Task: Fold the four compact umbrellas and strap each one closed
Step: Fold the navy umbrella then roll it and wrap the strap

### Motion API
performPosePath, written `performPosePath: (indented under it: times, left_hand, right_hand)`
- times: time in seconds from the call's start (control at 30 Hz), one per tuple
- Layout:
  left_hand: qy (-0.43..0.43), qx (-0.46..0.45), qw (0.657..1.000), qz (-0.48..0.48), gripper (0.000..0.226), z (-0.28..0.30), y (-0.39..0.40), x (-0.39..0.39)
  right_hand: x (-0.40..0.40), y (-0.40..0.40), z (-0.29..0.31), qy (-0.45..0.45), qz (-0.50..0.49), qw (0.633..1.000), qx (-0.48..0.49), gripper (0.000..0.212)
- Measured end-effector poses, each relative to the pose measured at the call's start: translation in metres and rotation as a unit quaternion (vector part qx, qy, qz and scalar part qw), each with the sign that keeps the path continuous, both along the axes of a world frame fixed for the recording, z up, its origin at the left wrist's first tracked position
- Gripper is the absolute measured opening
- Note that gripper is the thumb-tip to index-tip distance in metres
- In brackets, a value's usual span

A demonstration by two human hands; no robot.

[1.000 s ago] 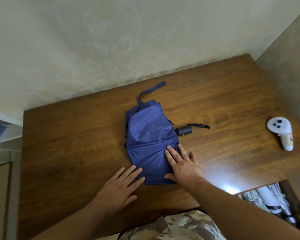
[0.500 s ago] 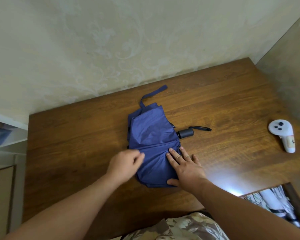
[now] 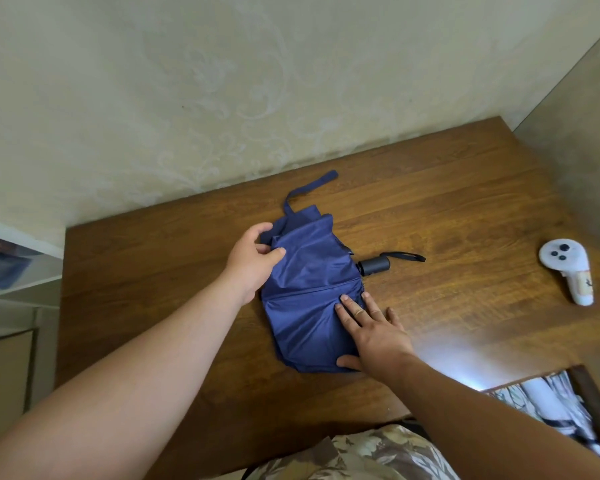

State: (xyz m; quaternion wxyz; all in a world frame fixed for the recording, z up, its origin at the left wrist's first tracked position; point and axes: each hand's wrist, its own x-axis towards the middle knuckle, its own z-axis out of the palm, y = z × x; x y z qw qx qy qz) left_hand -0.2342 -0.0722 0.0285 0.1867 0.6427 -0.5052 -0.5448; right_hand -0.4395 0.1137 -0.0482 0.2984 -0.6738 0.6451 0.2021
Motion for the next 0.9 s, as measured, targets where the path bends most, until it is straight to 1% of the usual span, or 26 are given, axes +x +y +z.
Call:
performPosePath:
  times: [0.13,0.27,0.37,0.53,0.6,0.63,0.7,0.73,0.8,0.83,0.87,0.9]
  left_hand:
    - [0.016,-0.020,1.000,-0.007,0.051,0.002,0.013,0.003]
    - [0.027,-0.034,0.999,0.003,0.043,0.002,0.033,0.012]
    - [0.040,-0.048,0.998,0.013,0.041,0.003,0.048,0.020]
    - [0.066,-0.074,0.995,0.026,0.040,0.006,0.065,0.029]
    - [0.062,-0.082,0.994,0.027,0.039,0.006,0.068,0.030]
    - [0.060,-0.085,0.994,0.027,0.038,0.006,0.069,0.031]
    - [0.063,-0.090,0.993,0.033,0.036,0.005,0.071,0.034]
    - [0.063,-0.090,0.993,0.035,0.035,0.006,0.072,0.035]
    - [0.058,-0.092,0.993,0.038,0.033,0.007,0.074,0.037]
    - [0.054,-0.092,0.994,0.038,0.032,0.007,0.075,0.038]
    - [0.052,-0.090,0.994,0.039,0.031,0.008,0.076,0.038]
    - [0.051,-0.088,0.994,0.042,0.031,0.008,0.077,0.038]
  right_hand:
    - [0.000,0.000,0.001,0.001,-0.002,1.000,0.000,0.107]
    - [0.002,0.001,0.003,0.002,-0.002,1.000,-0.007,0.106]
    - [0.003,0.001,0.007,-0.008,-0.008,1.000,-0.008,0.105]
    - [0.005,0.002,0.019,-0.014,-0.003,0.999,-0.047,0.099]
    - [0.003,0.003,0.025,-0.026,-0.013,0.998,-0.062,0.090]
    - [0.001,0.003,0.028,-0.032,-0.022,0.996,-0.079,0.082]
    - [-0.007,-0.001,0.037,-0.040,-0.041,0.986,-0.158,0.061]
    - [-0.010,-0.005,0.043,-0.051,-0.060,0.974,-0.214,0.053]
    - [-0.019,-0.014,0.054,-0.076,-0.096,0.937,-0.328,0.040]
    - [-0.022,-0.020,0.061,-0.079,-0.108,0.920,-0.367,0.033]
    - [-0.024,-0.026,0.069,-0.086,-0.116,0.908,-0.393,0.030]
    - [-0.023,-0.033,0.078,-0.096,-0.119,0.903,-0.402,0.039]
